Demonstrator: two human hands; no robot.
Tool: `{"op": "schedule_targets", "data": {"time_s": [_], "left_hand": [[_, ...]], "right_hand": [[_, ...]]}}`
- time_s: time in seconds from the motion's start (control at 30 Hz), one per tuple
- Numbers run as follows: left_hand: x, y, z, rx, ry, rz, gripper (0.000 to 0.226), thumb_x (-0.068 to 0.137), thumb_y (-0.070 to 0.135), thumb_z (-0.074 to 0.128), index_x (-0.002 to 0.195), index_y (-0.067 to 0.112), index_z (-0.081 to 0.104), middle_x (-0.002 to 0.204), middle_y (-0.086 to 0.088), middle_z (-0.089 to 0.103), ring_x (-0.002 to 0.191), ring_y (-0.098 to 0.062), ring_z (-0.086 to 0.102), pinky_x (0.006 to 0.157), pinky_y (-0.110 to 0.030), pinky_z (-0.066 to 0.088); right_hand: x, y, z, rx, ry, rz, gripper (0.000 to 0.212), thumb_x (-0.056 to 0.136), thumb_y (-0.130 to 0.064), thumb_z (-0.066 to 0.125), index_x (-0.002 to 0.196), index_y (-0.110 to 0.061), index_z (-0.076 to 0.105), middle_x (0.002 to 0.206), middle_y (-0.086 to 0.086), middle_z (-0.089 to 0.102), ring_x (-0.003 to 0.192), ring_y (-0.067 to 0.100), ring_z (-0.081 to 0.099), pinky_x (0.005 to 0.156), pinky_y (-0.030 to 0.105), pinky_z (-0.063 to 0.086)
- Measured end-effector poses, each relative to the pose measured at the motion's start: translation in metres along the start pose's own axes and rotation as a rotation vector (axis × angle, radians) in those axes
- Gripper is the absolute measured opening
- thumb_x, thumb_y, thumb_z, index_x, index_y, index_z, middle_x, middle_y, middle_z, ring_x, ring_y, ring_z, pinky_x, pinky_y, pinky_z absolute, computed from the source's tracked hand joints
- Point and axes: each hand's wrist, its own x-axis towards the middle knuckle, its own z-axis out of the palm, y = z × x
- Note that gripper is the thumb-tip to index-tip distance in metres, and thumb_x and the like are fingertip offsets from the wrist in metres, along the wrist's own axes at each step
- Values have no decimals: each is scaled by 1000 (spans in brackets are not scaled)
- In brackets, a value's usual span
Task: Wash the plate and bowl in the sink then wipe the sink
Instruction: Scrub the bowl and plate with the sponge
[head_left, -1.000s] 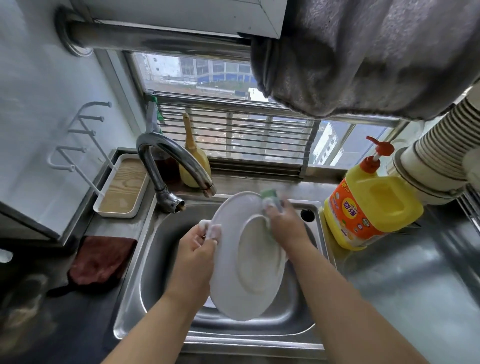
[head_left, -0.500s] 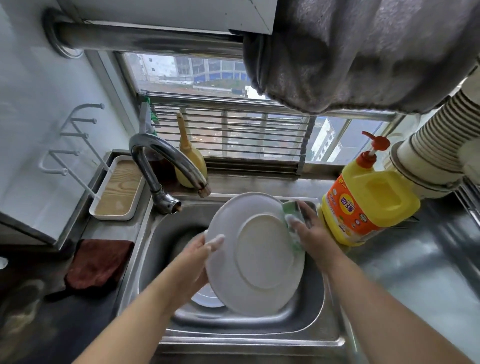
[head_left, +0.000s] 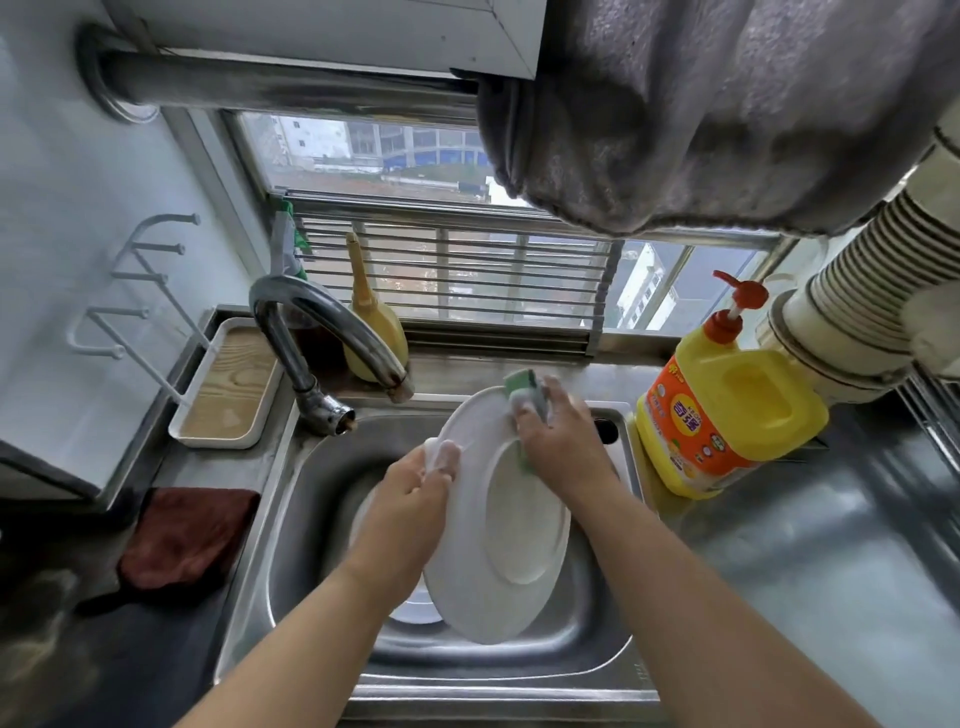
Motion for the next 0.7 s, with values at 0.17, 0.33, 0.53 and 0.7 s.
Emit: {"op": "schedule_targets", "data": {"time_s": [0.17,0.33,0.53,0.7], "left_hand": [[-3,1,-7,6,-39,50,37,86,46,48,91,12,64,87,-25,65,78,-26,60,73,-46,48],[-9,-3,-4,65,-29,66,39,97,40,46,87,4,59,72,-7,60,69,-20,56,65,-36,45],[-10,-7,-2,-4,53,40,32,101,28,41,89,7,63,79,-13,66,74,-24,60,68,-39,47],[-21,-4,4,-84,142,28,35,99,34,41,87,10,63,72,-7,63,67,-17,59,61,-34,47]], "right_hand": [[-35,-17,30,-122,-9,-410,48,85,-50,46,132,-44,38,137,-1,37,124,16,38,103,34,35],[-2,1,12,37,-28,0,49,94,-46,43,141,-33,34,140,10,38,122,26,45,103,42,41],[-16,-11,29,34,-7,-240,41,90,-46,47,129,-35,45,129,1,45,113,17,45,95,33,38],[12,62,24,541,-20,476,34,98,-36,39,127,-22,49,116,10,58,101,28,55,88,37,46]]}}
